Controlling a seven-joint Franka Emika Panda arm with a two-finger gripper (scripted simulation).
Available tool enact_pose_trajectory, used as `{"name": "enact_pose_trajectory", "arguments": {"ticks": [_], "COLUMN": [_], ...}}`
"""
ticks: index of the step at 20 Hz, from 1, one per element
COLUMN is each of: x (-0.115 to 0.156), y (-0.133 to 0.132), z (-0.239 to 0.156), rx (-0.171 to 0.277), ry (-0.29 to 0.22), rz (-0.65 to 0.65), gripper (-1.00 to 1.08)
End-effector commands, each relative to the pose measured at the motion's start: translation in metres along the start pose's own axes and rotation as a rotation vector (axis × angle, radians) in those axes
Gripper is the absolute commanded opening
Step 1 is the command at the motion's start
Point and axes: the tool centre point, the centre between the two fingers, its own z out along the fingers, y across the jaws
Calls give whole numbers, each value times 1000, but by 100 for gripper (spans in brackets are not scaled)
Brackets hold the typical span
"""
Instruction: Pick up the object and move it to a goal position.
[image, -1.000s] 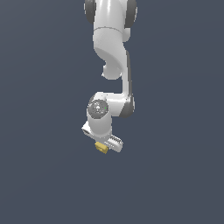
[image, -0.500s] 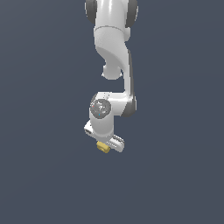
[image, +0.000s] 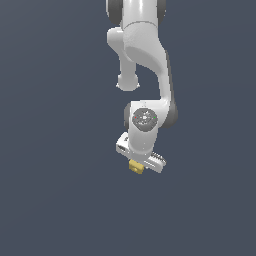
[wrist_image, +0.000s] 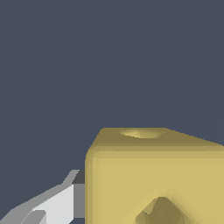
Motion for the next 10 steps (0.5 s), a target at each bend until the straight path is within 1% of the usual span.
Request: {"name": "enact_pose_trajectory", "arguments": {"ticks": [1, 10], "x": [-14, -57], "y": [-27, -121], "z": [-9, -39], "rx": [0, 0], "ry": [0, 1], "rz": [-1, -1], "gripper": [-100, -100]}}
